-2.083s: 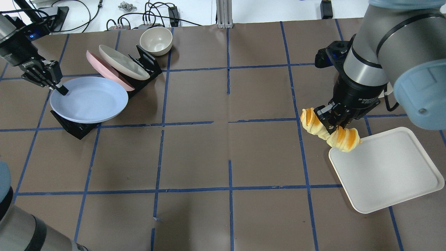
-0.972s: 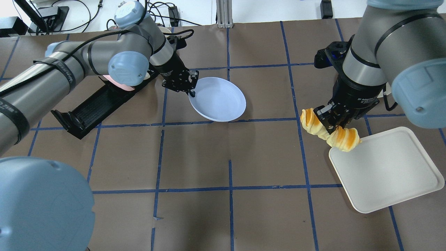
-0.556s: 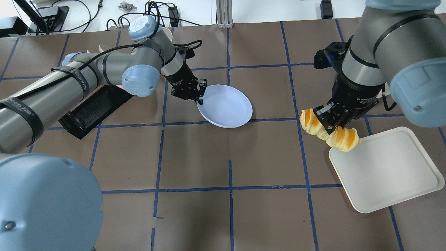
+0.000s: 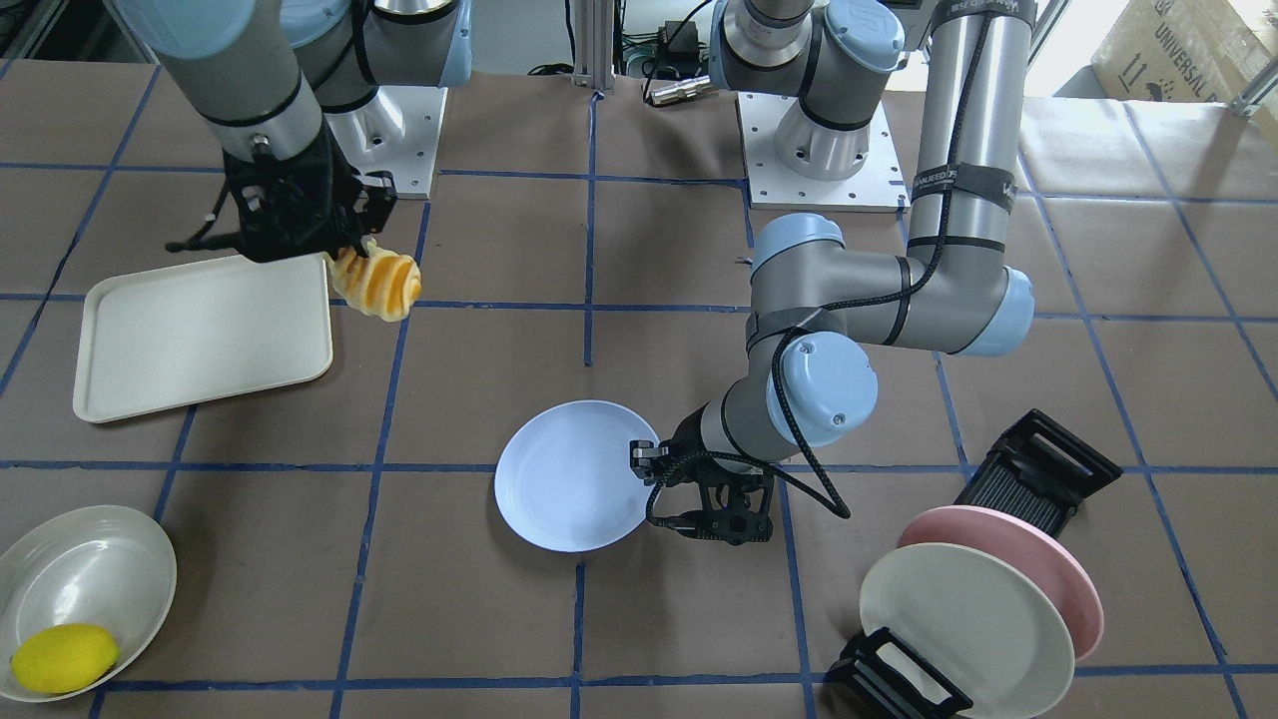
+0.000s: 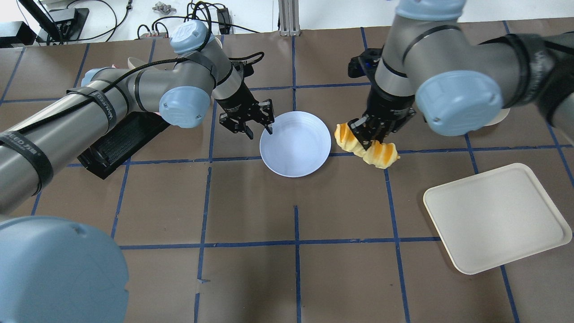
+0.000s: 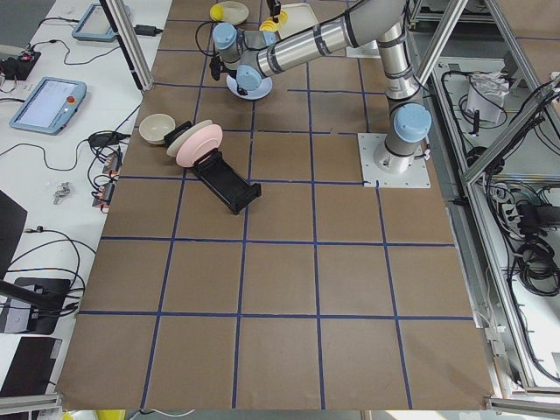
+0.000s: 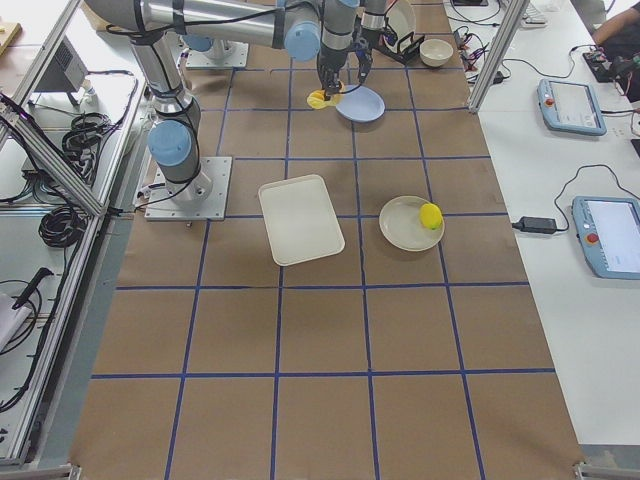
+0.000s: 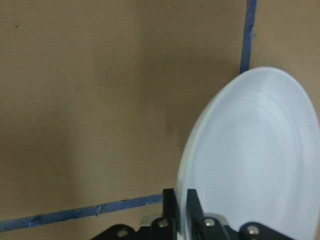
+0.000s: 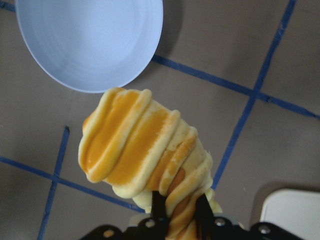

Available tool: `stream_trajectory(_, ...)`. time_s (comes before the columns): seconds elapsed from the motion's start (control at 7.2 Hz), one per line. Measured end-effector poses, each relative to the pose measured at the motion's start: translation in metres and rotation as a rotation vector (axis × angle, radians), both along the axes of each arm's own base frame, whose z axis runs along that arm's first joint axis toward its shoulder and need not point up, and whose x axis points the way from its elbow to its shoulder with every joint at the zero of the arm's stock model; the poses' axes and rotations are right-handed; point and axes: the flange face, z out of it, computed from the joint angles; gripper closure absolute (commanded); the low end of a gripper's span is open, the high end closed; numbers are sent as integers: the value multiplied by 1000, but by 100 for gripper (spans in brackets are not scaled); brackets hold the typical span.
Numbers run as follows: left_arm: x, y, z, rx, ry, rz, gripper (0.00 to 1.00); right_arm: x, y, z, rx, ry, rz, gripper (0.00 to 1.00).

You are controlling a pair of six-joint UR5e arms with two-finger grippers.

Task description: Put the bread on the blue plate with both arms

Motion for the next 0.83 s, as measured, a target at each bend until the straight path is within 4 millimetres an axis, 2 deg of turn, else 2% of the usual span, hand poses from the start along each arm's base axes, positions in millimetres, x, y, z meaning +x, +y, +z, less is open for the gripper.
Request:
stream_trajectory(0.14,14,3,20,-12,-29,12,0,21,-17,-14,-10,-8,19,69)
stream_trajectory(0.28,37,7,47,-17,-61,19,0,36,-33,-25,-15,-13,28,68)
stream_trajectory(0.56,82,26,112,-34,-166,-28,0,79,-76,-53,-32,-13,70,66)
stream_trajectory(0.69,93,41,148,-45,-220,-57,0,102,-97,-77,-38,-11,89,64)
stream_trajectory(0.83,98,54,184,-58,-253,-74,0,116,-109,-100,-38,-10,98,45)
